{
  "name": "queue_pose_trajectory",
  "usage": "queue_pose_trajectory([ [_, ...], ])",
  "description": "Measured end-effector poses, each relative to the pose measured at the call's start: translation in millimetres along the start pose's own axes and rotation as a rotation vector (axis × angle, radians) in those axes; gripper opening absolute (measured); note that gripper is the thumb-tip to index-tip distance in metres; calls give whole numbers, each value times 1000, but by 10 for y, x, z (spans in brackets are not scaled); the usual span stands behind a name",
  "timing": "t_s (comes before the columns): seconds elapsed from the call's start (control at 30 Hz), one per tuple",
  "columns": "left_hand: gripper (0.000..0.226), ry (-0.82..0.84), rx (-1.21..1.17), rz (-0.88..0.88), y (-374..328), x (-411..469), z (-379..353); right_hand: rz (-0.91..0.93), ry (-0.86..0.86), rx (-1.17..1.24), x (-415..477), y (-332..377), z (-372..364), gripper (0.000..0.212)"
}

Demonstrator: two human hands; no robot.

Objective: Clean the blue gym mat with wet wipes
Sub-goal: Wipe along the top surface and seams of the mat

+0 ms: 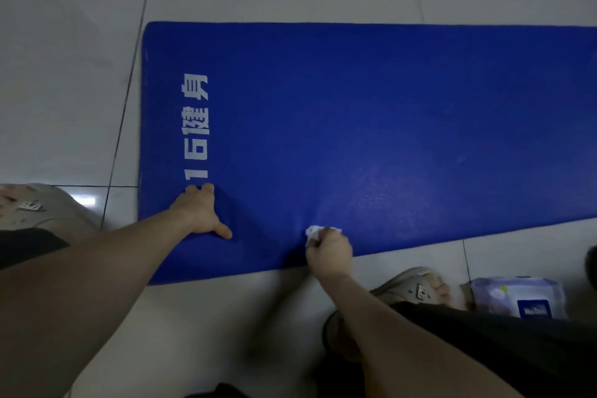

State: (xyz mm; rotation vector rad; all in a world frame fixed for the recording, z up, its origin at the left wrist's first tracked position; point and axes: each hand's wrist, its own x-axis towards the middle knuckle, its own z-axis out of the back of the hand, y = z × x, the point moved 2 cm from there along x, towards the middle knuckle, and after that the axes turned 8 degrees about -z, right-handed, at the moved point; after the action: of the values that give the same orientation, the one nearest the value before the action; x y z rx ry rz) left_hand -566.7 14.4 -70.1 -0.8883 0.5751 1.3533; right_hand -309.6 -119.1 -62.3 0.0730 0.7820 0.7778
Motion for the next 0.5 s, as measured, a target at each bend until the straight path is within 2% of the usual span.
queue_pose_trajectory([
  [0.23,128,-14,29,18,-29,6,15,257,187,-94,-234,650,-531,25],
  [0.3,126,-16,36,22,-40,17,26,283,179,-116,-212,712,-586,28],
  [0.43,128,-8,43,23,-34,31,29,412,141,-280,-88,621,-485,18],
  [0.5,129,-3,30,21,-33,32,38,404,94,-289,-3,563,-381,20],
])
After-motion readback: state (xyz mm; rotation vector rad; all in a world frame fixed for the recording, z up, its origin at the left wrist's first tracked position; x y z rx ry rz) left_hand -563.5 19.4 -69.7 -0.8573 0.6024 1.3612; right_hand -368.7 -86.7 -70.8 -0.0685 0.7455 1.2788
